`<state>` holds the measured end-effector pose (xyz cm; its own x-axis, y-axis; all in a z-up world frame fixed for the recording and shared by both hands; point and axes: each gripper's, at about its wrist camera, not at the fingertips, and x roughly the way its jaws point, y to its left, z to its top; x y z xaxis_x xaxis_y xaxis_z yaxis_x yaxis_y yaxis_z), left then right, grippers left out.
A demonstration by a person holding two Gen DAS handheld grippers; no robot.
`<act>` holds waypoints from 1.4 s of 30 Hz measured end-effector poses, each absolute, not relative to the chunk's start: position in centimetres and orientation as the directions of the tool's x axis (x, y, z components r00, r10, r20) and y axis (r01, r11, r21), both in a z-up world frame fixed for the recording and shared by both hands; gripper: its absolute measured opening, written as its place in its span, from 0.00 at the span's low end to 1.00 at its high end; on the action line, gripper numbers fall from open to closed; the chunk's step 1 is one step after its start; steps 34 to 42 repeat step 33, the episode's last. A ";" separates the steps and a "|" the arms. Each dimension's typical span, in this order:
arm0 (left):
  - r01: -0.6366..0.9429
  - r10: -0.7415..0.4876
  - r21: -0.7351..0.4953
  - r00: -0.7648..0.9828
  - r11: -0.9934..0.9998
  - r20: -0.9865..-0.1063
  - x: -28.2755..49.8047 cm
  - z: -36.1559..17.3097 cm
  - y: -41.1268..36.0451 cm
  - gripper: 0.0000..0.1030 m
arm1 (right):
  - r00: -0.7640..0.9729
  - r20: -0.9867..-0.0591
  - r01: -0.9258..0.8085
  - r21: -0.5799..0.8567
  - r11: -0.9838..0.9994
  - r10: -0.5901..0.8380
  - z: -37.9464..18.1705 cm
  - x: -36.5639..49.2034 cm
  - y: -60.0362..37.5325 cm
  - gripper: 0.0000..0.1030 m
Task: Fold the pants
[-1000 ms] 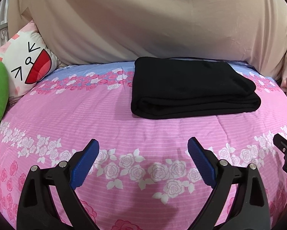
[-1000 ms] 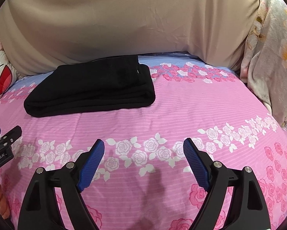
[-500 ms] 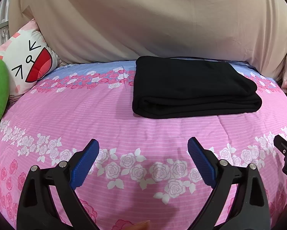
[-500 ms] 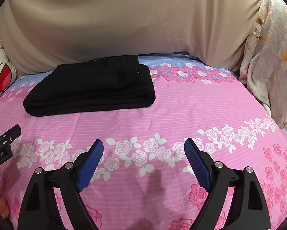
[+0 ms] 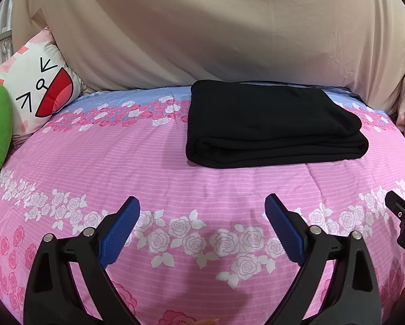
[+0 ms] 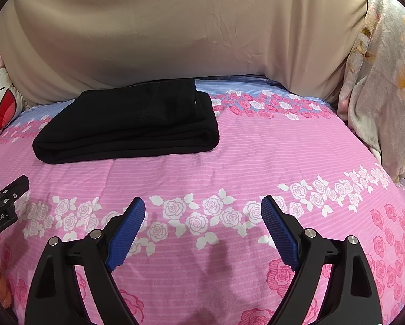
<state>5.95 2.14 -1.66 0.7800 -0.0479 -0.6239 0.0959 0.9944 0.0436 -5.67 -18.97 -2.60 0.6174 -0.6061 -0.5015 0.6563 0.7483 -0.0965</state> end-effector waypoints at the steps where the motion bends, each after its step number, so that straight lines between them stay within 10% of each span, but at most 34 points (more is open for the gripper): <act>1: 0.098 -0.049 0.044 0.780 0.994 -0.623 6.0 -1.6 2.1 0.89 | 0.617 -0.501 0.656 -0.098 0.748 -0.607 -2.6 -5.7 -19.0 0.83; 42: 0.111 -0.064 0.039 0.787 0.993 -0.614 5.7 -1.5 1.9 0.89 | 0.617 -0.503 0.650 -0.109 0.752 -0.606 -2.6 -5.6 -19.0 0.83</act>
